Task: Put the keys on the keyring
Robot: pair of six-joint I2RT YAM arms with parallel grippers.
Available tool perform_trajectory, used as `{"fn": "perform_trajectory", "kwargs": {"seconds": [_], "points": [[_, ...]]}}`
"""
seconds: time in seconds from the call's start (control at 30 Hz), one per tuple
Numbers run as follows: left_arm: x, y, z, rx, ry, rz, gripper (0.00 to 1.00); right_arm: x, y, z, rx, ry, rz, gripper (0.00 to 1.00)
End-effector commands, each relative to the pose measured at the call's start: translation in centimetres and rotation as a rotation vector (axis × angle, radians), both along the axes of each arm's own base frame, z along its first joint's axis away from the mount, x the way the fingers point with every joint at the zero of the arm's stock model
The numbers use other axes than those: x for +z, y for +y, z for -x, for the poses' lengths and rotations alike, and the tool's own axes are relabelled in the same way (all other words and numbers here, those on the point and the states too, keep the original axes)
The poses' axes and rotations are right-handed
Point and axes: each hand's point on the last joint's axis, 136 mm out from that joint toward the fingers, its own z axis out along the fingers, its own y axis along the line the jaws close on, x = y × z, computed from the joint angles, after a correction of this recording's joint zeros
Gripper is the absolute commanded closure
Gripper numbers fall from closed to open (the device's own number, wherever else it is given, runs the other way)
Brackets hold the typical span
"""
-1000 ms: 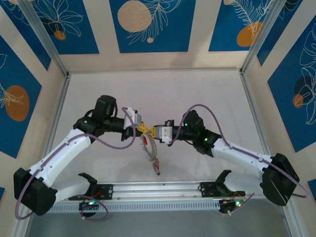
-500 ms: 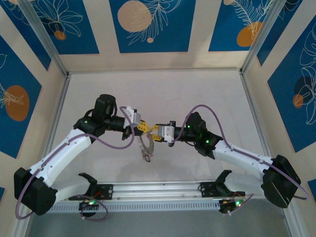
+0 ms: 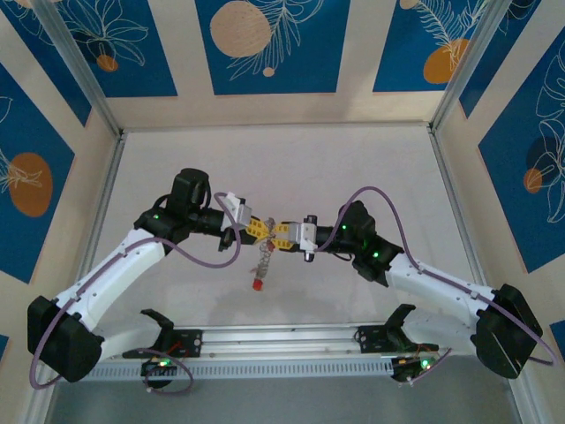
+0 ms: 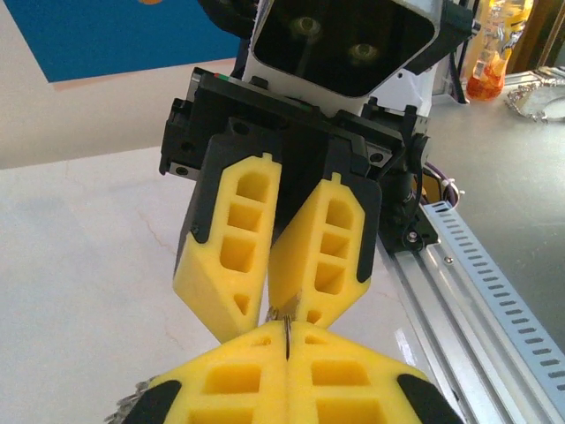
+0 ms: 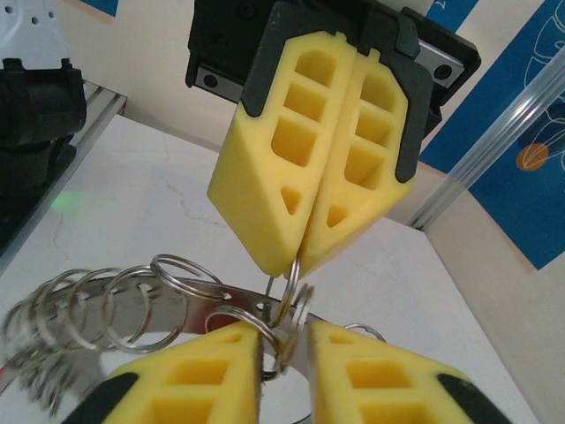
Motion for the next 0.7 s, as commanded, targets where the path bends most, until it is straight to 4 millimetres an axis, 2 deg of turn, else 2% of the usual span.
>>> {"fn": "perform_trajectory", "kwargs": {"seconds": [0.0, 0.13, 0.47, 0.63, 0.67], "points": [[0.7, -0.3, 1.4, -0.083, -0.014, 0.035, 1.00, 0.0, 0.0, 0.2, 0.016, 0.009, 0.000, 0.79], [0.8, -0.2, 1.5, -0.088, -0.022, 0.036, 1.00, -0.5, 0.0, -0.1, 0.005, 0.005, 0.021, 0.77], [-0.4, 0.7, 1.9, -0.059, -0.070, -0.028, 1.00, 0.1, -0.3, -0.3, 0.004, -0.007, 0.039, 0.97], [-1.1, 1.3, 2.2, -0.045, -0.110, -0.062, 1.00, 0.4, -0.3, -0.2, 0.014, 0.000, 0.036, 1.00], [-1.2, 1.5, 2.4, -0.048, -0.124, -0.069, 0.88, 0.5, -0.3, -0.2, 0.013, 0.001, 0.034, 1.00]]}}
